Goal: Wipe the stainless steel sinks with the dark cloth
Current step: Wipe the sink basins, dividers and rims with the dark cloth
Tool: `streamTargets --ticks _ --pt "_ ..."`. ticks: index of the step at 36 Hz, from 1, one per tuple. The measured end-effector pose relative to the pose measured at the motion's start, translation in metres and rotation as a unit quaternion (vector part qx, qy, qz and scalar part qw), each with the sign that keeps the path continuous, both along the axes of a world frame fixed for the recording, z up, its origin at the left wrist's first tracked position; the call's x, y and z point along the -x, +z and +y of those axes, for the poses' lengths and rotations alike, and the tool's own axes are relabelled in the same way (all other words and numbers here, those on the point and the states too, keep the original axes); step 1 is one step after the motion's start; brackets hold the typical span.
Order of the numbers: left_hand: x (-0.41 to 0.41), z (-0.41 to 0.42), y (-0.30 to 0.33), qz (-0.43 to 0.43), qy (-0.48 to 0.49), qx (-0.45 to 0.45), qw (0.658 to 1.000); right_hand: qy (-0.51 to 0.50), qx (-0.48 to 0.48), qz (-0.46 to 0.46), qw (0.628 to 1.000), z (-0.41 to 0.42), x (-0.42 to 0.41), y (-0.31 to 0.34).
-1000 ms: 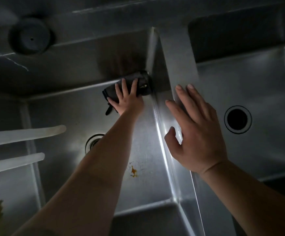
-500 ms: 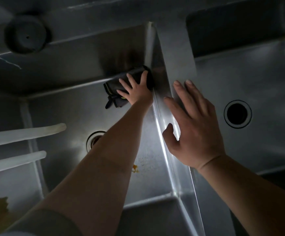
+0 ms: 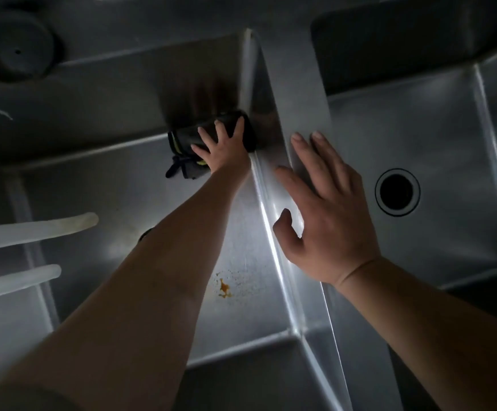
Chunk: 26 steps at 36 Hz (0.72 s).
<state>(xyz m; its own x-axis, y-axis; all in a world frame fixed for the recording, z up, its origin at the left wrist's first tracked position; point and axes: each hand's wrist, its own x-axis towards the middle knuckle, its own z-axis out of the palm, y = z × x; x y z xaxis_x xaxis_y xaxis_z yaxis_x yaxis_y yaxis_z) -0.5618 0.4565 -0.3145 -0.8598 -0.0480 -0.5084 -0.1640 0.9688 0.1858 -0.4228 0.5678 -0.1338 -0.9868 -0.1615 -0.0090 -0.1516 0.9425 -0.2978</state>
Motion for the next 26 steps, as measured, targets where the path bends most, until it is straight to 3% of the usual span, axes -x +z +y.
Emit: streamTargets --ticks 9,16,26 --pt "-0.025 -0.027 -0.006 0.014 -0.141 -0.01 0.99 0.01 -0.021 0.002 1.0 0.001 0.001 0.0" --pt "-0.105 -0.046 -0.004 0.04 -0.183 -0.083 0.979 0.013 -0.015 0.001 1.0 0.002 0.002 -0.001" --pt "-0.188 -0.031 0.006 -0.018 -0.201 0.015 0.979 -0.006 -0.031 0.008 0.999 0.0 0.002 -0.003"
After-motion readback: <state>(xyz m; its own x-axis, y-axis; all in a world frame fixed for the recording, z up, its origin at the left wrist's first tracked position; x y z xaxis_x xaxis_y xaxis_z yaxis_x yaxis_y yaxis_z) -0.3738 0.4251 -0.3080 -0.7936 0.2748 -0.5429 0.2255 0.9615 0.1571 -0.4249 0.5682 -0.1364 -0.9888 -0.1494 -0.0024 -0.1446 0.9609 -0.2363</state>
